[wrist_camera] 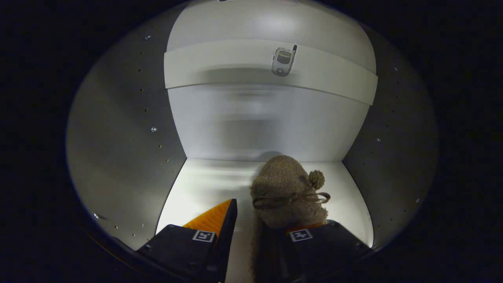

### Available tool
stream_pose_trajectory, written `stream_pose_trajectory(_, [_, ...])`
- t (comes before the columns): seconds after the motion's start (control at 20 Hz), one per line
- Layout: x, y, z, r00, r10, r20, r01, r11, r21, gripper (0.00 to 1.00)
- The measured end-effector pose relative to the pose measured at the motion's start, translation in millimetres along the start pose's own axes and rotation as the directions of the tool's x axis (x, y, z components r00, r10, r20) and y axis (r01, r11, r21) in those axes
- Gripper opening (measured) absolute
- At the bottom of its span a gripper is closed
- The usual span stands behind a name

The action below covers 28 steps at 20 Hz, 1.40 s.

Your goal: Open the shoe cabinet door, grab the shoes and put them into the shoe cabinet, then close the shoe cabinet door.

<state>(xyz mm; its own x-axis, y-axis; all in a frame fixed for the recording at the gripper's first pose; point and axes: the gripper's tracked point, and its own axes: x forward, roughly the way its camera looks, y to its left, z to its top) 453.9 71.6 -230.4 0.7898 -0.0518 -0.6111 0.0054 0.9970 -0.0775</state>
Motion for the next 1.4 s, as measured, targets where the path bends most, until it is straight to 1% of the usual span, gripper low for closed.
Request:
stream_pose_trajectory(0.1, [-14.4, 0.1, 1.2, 0.999, 0.0, 0.032, -0.002, 0.999, 0.038, 0.74])
stream_pose_trajectory(0.2, [-29.1, -1.8, 4.4, 0.998, -0.006, 0.061, 0.003, 0.999, 0.048, 0.85])
stream_pose_trajectory(0.3, [-49.4, -6.1, 5.3, 0.996, -0.023, 0.087, 0.019, 0.999, 0.045, 0.88])
stream_pose_trajectory(0.35, [-61.6, -7.6, 5.0, 0.995, -0.027, 0.097, 0.022, 0.999, 0.05, 0.88])
stream_pose_trajectory(0.4, [-72.1, -8.8, 5.1, 0.994, -0.029, 0.109, 0.023, 0.998, 0.058, 0.93])
stream_pose_trajectory(0.5, [-98.0, -11.3, 7.0, 0.989, -0.03, 0.146, 0.019, 0.997, 0.076, 0.99])
stream_pose_trajectory(0.7, [-158.3, -17.6, 1.3, 0.98, -0.031, 0.198, 0.013, 0.996, 0.092, 0.99])
stream_pose_trajectory(0.85, [-208.3, -22.9, -3.1, 0.964, -0.033, 0.264, 0.004, 0.994, 0.112, 0.99])
stream_pose_trajectory(0.95, [-242.5, -27.6, -7.5, 0.948, -0.034, 0.318, -0.008, 0.992, 0.129, 0.99])
stream_pose_trajectory(1.1, [-292.4, -32.0, -18.3, 0.918, -0.029, 0.395, -0.019, 0.993, 0.115, 0.99])
stream_pose_trajectory(1.3, [-355.1, -37.2, -33.3, 0.862, -0.031, 0.506, -0.022, 0.995, 0.099, 0.98])
stream_pose_trajectory(1.4, [-381.1, -40.7, -45.7, 0.849, -0.037, 0.528, -0.021, 0.994, 0.104, 0.98])
